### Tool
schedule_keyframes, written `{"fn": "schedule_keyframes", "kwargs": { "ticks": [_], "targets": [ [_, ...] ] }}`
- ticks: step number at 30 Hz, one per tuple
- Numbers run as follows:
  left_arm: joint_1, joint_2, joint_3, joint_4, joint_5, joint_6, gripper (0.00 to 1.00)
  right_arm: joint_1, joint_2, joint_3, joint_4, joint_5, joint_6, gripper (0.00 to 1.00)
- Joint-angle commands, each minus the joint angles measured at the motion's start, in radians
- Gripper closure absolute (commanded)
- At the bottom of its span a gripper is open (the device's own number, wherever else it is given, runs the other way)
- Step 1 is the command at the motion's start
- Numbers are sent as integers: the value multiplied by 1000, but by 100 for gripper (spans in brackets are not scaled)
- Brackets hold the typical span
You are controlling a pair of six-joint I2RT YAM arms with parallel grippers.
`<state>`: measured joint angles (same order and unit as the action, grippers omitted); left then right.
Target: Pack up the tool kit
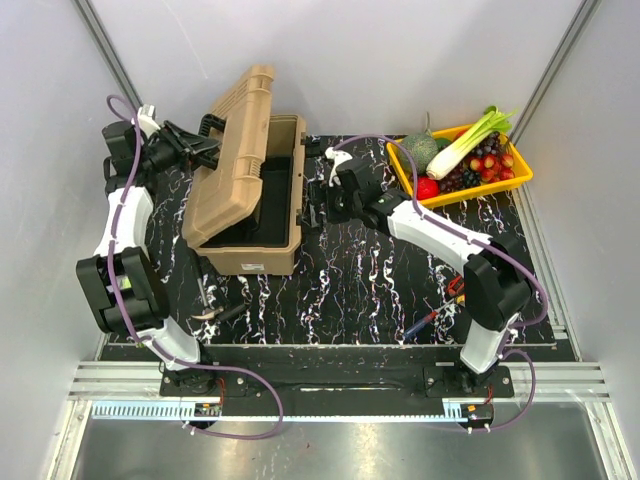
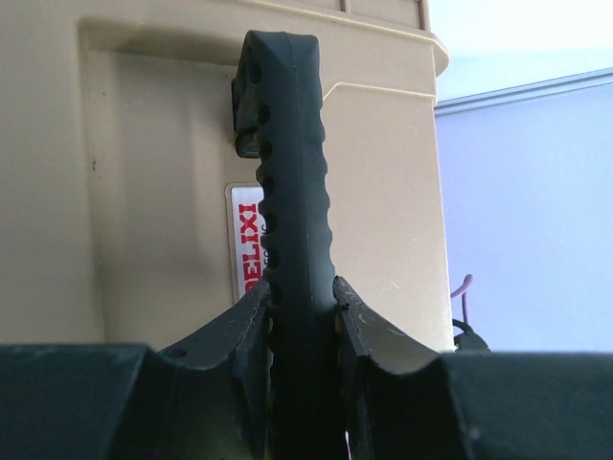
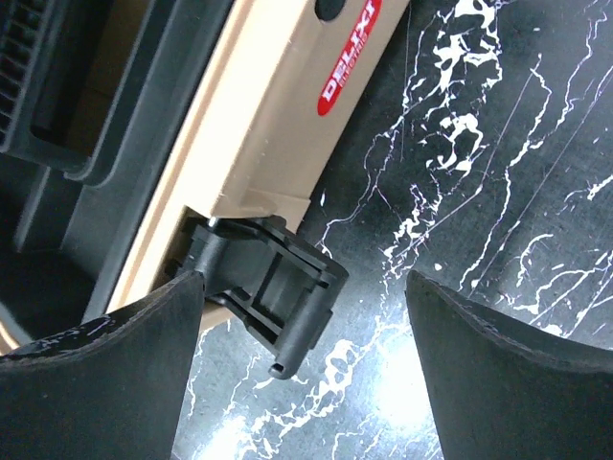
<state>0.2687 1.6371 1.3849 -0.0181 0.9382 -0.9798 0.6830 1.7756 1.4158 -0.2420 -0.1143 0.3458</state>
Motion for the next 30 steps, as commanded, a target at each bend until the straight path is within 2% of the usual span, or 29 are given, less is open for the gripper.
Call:
{"fn": "schedule_keyframes", "kwargs": {
  "ticks": [1,8,13,17,30],
  "targets": [
    [47,-36,36,342,91,1,100,18,-18,52,26,54,-11,9],
    [82,-10,22,349,119,-37,100,26,-110,-37,188,32,-5,7],
    [107,32,-40,679,177,-307,100,27,-73,-3,178,-54,-33,7],
    [136,62,-69,842,189,-447,100,30,-32,21,147,-74,-37,7],
    [164,116,-144,1023,182,-605,100,66,59,98,127,-76,-50,7]
  ]
}}
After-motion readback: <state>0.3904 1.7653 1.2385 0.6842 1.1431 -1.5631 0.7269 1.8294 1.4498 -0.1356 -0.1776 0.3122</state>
